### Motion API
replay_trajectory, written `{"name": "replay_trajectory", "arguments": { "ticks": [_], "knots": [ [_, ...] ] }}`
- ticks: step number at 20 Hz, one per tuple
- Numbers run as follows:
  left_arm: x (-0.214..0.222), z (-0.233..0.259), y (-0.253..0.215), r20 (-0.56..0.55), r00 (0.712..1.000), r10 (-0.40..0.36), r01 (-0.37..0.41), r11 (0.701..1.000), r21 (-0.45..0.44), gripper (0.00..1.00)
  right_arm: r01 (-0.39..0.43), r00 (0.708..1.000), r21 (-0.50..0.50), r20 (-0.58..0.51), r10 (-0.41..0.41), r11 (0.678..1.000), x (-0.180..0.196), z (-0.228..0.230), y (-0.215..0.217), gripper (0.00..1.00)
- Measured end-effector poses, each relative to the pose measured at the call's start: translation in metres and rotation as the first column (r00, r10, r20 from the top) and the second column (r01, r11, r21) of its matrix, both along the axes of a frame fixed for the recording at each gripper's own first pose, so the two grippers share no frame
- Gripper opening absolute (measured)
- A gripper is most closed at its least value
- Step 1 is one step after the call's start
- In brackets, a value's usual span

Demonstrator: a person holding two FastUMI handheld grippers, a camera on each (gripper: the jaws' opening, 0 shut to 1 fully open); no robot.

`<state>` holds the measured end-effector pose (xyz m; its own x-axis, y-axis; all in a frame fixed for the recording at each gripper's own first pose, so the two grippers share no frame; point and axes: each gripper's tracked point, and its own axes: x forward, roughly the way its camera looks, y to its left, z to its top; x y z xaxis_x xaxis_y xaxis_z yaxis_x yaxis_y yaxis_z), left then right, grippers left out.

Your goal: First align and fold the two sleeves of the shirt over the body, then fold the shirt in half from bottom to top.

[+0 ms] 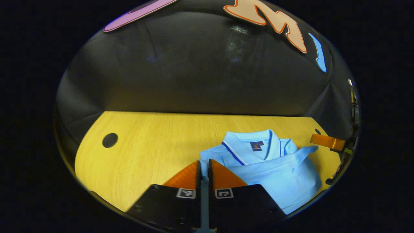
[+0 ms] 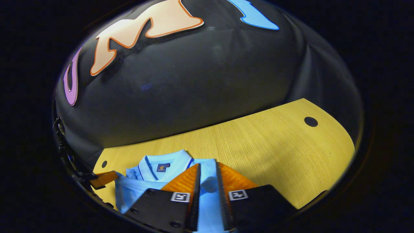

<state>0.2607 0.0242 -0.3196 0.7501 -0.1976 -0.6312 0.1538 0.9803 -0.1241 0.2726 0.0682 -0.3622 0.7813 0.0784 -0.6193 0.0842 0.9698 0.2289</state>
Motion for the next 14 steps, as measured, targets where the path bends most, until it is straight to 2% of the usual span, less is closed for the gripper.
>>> {"name": "replay_trajectory", "arguments": {
  "ticks": [1,3,4,5,6,9,10,11,14],
  "knots": [
    [-0.003,0.004,-0.002,0.005,1.0,0.001,0.0,1.0,-0.014,0.27,-0.016,1.0,-0.025,0.025,0.016,1.0,0.0,0.007,-0.001,0.53],
    [0.0,0.031,0.003,0.099,0.995,0.034,-0.034,0.999,-0.004,0.74,-0.045,0.994,-0.088,0.093,0.054,0.995,-0.008,0.031,-0.004,0.98],
    [-0.006,0.05,0.005,0.146,0.988,0.049,-0.051,0.999,0.009,0.98,-0.057,0.99,-0.112,0.12,0.07,0.992,-0.015,0.043,-0.005,0.98],
    [-0.011,0.066,0.01,0.187,0.98,0.068,-0.075,0.997,0.029,0.96,-0.069,0.985,-0.127,0.147,0.088,0.99,-0.024,0.057,-0.003,0.98],
    [-0.02,0.084,0.008,0.217,0.973,0.073,-0.082,0.996,0.033,0.94,-0.076,0.979,-0.142,0.176,0.101,0.987,-0.032,0.071,-0.004,0.93],
    [-0.05,0.133,-0.006,0.29,0.955,0.062,-0.07,0.997,0.017,0.95,-0.095,0.957,-0.182,0.253,0.14,0.979,-0.066,0.113,-0.005,0.98],
    [-0.062,0.146,-0.01,0.315,0.948,0.053,-0.063,0.998,0.022,0.95,-0.107,0.949,-0.195,0.272,0.159,0.975,-0.078,0.126,-0.006,0.93],
    [-0.074,0.159,-0.015,0.336,0.941,0.041,-0.053,0.998,0.026,0.95,-0.111,0.94,-0.211,0.294,0.171,0.971,-0.09,0.139,-0.007,0.98],
    [-0.11,0.19,-0.032,0.388,0.922,0.01,-0.025,0.999,0.035,0.94,-0.1,0.912,-0.246,0.365,0.188,0.964,-0.127,0.178,-0.014,0.99]
  ]
}}
